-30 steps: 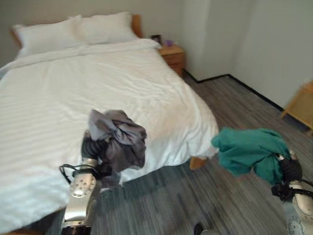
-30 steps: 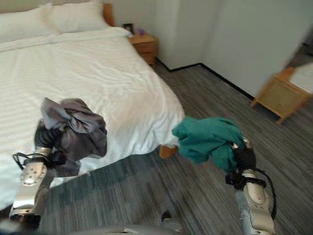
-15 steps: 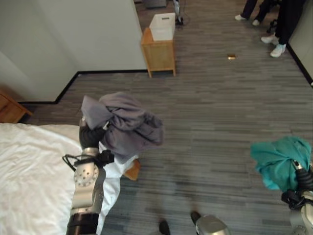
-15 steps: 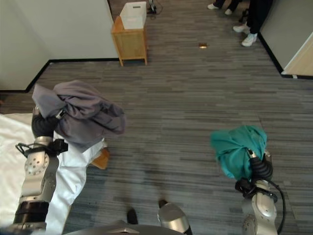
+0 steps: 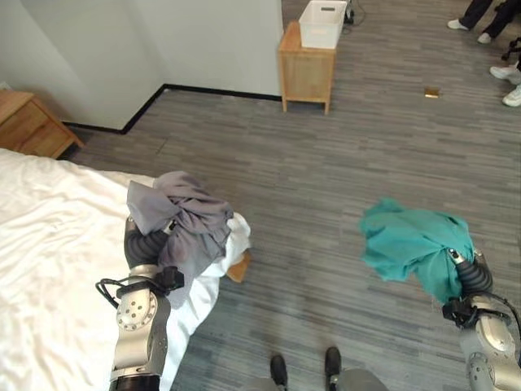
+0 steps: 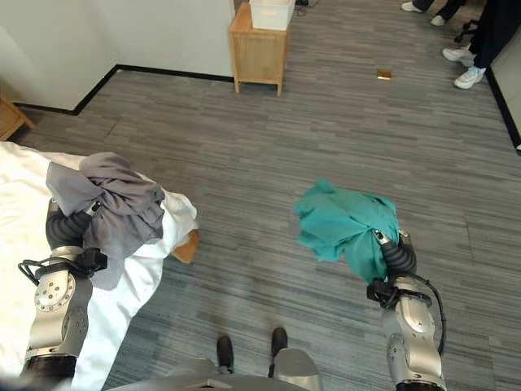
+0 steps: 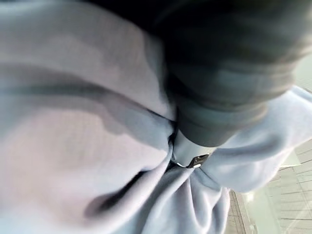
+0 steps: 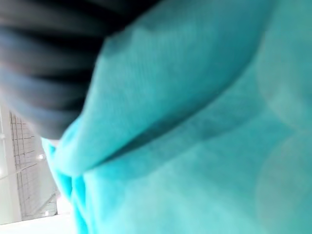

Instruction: Pick up bed clothes into laundry basket.

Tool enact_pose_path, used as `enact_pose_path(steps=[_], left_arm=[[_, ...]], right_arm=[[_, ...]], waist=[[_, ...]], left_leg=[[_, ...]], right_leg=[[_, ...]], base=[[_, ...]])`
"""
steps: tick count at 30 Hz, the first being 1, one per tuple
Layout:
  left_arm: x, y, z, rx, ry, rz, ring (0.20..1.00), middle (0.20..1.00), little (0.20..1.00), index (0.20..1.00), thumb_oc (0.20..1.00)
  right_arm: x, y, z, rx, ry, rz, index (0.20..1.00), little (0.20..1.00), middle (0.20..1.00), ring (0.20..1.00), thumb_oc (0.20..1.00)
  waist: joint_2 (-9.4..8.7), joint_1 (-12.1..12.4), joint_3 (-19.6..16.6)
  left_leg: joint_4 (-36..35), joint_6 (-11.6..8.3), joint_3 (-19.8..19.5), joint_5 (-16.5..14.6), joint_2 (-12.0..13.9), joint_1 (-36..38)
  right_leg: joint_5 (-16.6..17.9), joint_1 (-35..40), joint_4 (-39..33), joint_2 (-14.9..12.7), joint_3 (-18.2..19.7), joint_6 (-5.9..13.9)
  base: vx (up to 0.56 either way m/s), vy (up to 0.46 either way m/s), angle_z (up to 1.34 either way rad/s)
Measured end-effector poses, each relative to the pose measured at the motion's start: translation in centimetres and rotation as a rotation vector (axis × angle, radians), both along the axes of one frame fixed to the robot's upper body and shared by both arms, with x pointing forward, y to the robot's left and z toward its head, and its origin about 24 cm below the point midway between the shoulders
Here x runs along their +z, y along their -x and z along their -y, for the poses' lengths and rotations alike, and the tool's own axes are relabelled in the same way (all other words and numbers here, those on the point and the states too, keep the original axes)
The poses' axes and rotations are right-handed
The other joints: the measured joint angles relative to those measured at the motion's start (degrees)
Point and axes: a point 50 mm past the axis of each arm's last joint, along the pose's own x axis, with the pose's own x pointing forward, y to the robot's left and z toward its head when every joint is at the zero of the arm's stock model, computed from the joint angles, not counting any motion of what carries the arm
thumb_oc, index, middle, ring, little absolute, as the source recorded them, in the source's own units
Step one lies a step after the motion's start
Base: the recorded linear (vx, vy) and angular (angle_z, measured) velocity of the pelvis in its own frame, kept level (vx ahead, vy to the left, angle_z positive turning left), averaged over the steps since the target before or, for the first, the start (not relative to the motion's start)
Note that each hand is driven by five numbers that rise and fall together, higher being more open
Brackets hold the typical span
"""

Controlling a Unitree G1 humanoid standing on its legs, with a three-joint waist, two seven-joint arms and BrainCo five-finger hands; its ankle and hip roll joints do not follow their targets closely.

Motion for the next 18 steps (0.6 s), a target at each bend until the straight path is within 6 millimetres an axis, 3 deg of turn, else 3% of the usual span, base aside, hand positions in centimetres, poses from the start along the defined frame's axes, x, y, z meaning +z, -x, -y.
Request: enact_pose_path(steps=[3,4,6,7,9,10,12,13,15,16,18], left_arm=[[0.0,-0.1,-0.1,0.003,0.001,-0.001,0.2,0.2,0.2,0.2,0.2],[-0.2,-0.2,-0.3,0.007,-0.003,-0.014,0.2,0.2,0.2,0.2,0.2],[0.0,-0.4,-0.6,0.008,-0.016,-0.012,0.2,0.2,0.2,0.2,0.2],[-0.1,-0.3,-0.6,0.015,-0.013,-0.016,0.2,0.2,0.2,0.2,0.2],[-0.3,-0.1,-0.8,0.033,-0.008,-0.023,0.2,0.2,0.2,0.2,0.2],[-0.3,0.0,-1.0,0.048,-0.002,-0.021,0.2,0.2,0.2,0.2,0.2],[-0.4,-0.3,-0.9,0.05,0.005,-0.021,0.2,0.2,0.2,0.2,0.2],[-0.9,-0.4,-0.6,0.055,0.029,-0.032,0.2,0.2,0.2,0.2,0.2],[-1.2,-0.6,-0.3,0.058,0.05,-0.034,0.2,0.2,0.2,0.2,0.2],[-1.3,-0.6,-0.3,0.059,0.056,-0.037,0.2,0.2,0.2,0.2,0.2],[-1.4,-0.5,-0.5,0.073,0.058,-0.038,0.2,0.2,0.2,0.2,0.2]], right_arm=[[-0.4,0.4,0.0,-0.004,-0.004,-0.017,0.2,0.2,0.2,0.2,0.2],[-0.7,0.8,0.2,-0.013,-0.007,-0.031,0.2,0.2,0.2,0.2,0.2],[-1.1,1.8,0.4,-0.046,-0.029,-0.04,0.2,0.2,0.2,0.2,0.2],[-1.0,2.5,1.0,-0.074,-0.015,-0.046,0.2,0.2,0.2,0.2,0.2],[-0.8,2.7,1.4,-0.093,-0.008,-0.041,0.2,0.2,0.2,0.2,0.2],[-0.4,2.1,1.5,-0.104,-0.009,-0.017,0.2,0.2,0.2,0.2,0.2],[0.1,1.1,1.2,-0.101,-0.012,0.008,0.2,0.2,0.2,0.2,0.2],[0.2,0.5,0.7,-0.067,0.003,0.005,0.2,0.2,0.2,0.2,0.2],[0.6,-0.1,0.3,-0.006,0.045,-0.006,0.2,0.2,0.2,0.2,0.2],[0.5,-0.2,0.1,0.015,0.057,-0.015,0.2,0.2,0.2,0.2,0.2],[0.4,-0.5,-0.7,0.055,0.069,-0.021,0.2,0.2,0.2,0.2,0.2]], waist=[[-1.28,0.0,0.1],[-2.04,0.0,0.6],[-4.64,0.3,1.8],[-4.8,1.5,2.2],[-4.81,2.3,2.1],[-4.43,2.4,2.3],[-3.1,3.4,2.8],[-1.75,3.6,2.8],[0.52,4.2,3.0],[1.22,4.6,2.9],[1.4,5.6,2.4]], left_leg=[[4.7,-2.11,1.5,-1.4,0.6,-0.8],[11.9,-5.19,1.4,-3.6,1.8,-2.5],[30.4,-6.74,0.9,-3.7,3.1,-10.4],[40.2,-6.54,-2.7,-3.3,3.3,-16.4],[35.3,-6.49,-3.5,-3.9,2.5,-18.0],[21.1,-5.23,-1.2,-2.8,1.1,-18.4],[12.2,-4.68,0.0,-0.9,0.5,-19.4],[4.9,-5.84,-1.4,0.6,0.5,-19.5],[1.7,-6.12,-1.8,0.9,0.9,-20.2],[2.0,-6.05,-1.3,1.0,1.2,-21.2],[3.6,-5.18,3.0,1.6,1.3,-20.6]], right_leg=[[-1.3,0.2,1.2,0.2,1.3,-0.49],[-3.5,0.3,3.2,1.2,2.0,-2.15],[-5.0,0.4,5.6,0.8,3.6,-4.03],[-5.1,0.5,6.3,1.5,5.2,-4.31],[-5.0,0.6,5.8,1.6,6.2,-4.49],[-5.0,0.7,2.5,1.5,8.6,-4.44],[-3.6,0.8,1.7,2.1,9.8,-5.61],[-3.2,1.1,1.9,3.8,11.2,-5.79],[-2.4,1.9,2.3,5.4,11.5,-7.77],[-3.1,2.8,2.0,6.2,11.4,-7.65],[-5.1,4.2,3.7,6.9,13.3,-8.33]], base=[[0.12,-0.276,-0.26],[0.2,-0.329,-0.2],[0.18,-0.157,-0.2],[0.19,-0.062,-0.48],[0.26,-0.024,-0.67],[0.38,0.011,-0.82],[0.36,-0.039,-0.81],[0.32,-0.057,-0.62],[0.43,0.004,-0.49],[0.51,0.057,-0.51],[0.56,0.114,-0.5]])
